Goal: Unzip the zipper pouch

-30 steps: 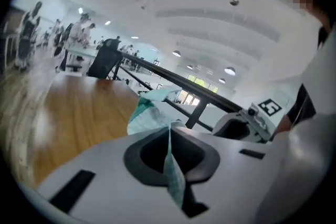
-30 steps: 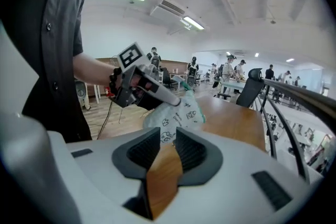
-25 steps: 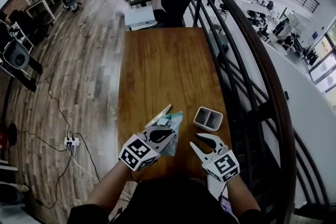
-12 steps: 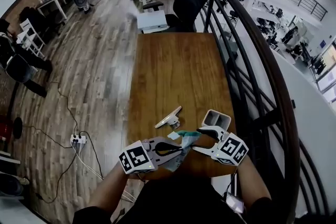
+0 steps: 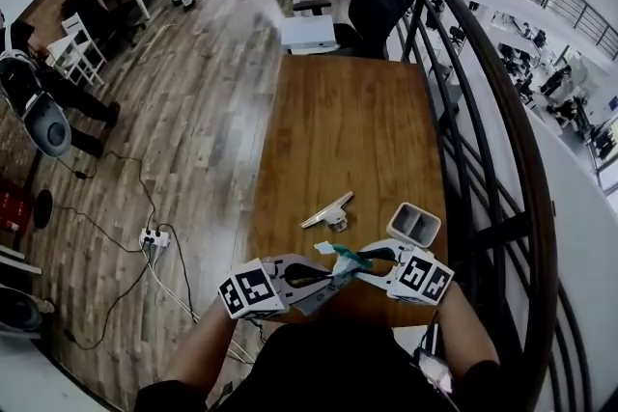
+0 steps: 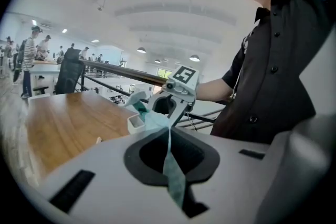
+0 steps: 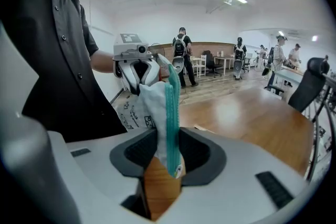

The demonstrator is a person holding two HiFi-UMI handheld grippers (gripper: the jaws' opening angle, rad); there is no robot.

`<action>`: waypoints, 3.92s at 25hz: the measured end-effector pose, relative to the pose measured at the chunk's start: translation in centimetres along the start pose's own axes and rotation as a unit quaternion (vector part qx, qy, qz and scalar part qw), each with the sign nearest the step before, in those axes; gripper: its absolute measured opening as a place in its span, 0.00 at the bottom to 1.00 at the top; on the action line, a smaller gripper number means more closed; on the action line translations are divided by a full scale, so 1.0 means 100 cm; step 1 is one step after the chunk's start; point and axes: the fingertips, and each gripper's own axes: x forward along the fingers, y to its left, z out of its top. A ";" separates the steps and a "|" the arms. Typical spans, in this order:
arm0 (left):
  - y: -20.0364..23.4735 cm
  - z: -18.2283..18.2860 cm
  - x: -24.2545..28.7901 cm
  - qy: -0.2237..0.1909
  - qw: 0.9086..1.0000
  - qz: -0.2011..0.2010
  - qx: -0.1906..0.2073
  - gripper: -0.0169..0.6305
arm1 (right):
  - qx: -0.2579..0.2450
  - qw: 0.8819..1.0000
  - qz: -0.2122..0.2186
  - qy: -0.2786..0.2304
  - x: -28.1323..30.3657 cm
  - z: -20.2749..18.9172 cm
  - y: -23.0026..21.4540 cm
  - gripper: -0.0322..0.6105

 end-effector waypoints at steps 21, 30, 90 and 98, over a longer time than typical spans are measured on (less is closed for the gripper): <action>0.053 0.009 -0.001 0.043 0.994 0.092 0.030 0.38 | -0.129 0.976 -0.146 0.094 -0.006 -0.023 -0.004 0.11; 0.056 0.013 -0.007 0.057 0.994 0.083 0.047 0.41 | -0.157 0.966 -0.166 0.119 -0.002 -0.023 -0.009 0.11; 0.067 -0.078 -0.032 0.133 0.984 0.119 -0.004 0.13 | 0.083 0.990 0.003 -0.113 0.032 -0.006 -0.013 0.14; 0.068 -0.059 -0.036 0.084 0.987 0.131 -0.030 0.23 | 0.046 0.992 -0.048 -0.111 0.015 0.003 -0.013 0.14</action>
